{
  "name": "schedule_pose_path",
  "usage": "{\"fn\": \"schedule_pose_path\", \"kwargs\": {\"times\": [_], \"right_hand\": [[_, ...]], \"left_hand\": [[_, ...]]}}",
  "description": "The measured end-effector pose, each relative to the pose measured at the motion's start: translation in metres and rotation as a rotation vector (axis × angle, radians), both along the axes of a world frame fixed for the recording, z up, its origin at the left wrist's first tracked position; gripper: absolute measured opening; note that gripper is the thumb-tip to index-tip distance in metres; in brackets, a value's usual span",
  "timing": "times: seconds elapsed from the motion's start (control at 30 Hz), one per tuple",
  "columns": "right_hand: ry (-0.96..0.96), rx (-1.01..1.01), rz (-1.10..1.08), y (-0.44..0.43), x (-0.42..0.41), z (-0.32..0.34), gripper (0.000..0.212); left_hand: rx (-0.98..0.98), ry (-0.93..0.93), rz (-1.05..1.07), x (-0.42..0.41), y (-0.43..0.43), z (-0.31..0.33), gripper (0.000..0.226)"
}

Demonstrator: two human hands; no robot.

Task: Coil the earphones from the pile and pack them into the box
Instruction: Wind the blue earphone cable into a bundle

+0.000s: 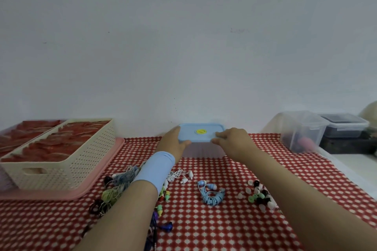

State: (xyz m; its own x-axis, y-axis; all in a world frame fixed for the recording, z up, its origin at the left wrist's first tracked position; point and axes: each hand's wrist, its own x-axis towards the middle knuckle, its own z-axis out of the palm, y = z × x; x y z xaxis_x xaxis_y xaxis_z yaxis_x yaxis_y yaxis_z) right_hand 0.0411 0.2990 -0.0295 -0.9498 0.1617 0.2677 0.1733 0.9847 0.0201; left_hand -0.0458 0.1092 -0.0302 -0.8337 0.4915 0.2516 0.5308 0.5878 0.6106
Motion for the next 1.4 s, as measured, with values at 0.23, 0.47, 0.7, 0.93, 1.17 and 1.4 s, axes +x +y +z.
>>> {"fn": "schedule_pose_path", "kwargs": {"times": [0.23,0.47,0.7,0.93,1.17,1.4], "right_hand": [[-0.118,0.195,0.063,0.000,0.005,0.003,0.064],[-0.041,0.189,0.071,0.001,0.003,0.002,0.069],[0.132,-0.175,0.004,-0.004,-0.002,0.000,0.029],[0.246,-0.737,-0.085,-0.008,0.003,0.000,0.047],[0.327,-0.790,-0.055,0.004,0.032,0.018,0.047],[0.103,-0.672,-0.304,0.050,0.083,0.021,0.060]], "left_hand": [[-0.060,0.014,0.012,-0.003,0.000,-0.001,0.051],[0.099,-0.101,0.072,-0.001,0.000,0.003,0.052],[0.155,-0.157,0.157,0.000,0.012,0.005,0.057],[0.411,-0.094,0.125,0.008,0.012,0.016,0.031],[0.422,0.073,0.059,0.025,0.024,0.024,0.033],[-0.219,0.134,-0.130,0.068,0.075,0.021,0.067]]}}
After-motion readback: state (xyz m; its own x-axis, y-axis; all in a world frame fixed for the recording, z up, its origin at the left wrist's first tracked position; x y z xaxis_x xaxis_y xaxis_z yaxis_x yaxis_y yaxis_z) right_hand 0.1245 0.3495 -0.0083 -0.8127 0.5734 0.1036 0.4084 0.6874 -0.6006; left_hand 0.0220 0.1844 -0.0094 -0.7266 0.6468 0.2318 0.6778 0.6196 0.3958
